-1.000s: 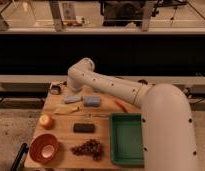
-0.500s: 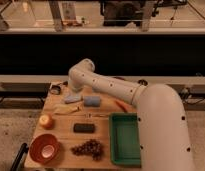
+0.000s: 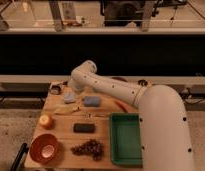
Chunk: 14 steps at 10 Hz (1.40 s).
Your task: Wipe red bowl with towel
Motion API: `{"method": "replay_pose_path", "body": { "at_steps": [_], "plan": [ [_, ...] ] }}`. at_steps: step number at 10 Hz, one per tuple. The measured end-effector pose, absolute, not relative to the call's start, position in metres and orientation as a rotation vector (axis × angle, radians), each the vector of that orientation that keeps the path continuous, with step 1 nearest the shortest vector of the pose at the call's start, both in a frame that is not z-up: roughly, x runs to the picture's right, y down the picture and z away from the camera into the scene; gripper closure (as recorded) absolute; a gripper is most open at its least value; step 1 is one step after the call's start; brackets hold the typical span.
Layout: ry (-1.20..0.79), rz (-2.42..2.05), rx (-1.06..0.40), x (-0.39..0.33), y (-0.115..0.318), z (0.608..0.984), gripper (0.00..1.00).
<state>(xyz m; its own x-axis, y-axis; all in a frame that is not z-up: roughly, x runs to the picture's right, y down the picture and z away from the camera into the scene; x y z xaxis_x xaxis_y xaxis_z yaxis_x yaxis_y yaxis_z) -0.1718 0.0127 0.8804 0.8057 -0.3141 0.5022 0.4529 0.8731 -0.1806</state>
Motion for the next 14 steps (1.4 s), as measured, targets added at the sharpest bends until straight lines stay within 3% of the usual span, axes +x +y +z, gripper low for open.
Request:
{"method": "replay_pose_path", "body": {
  "at_steps": [14],
  "plan": [
    [-0.559,-0.411,-0.338,-0.178,0.014,0.935,0.2]
  ]
}}
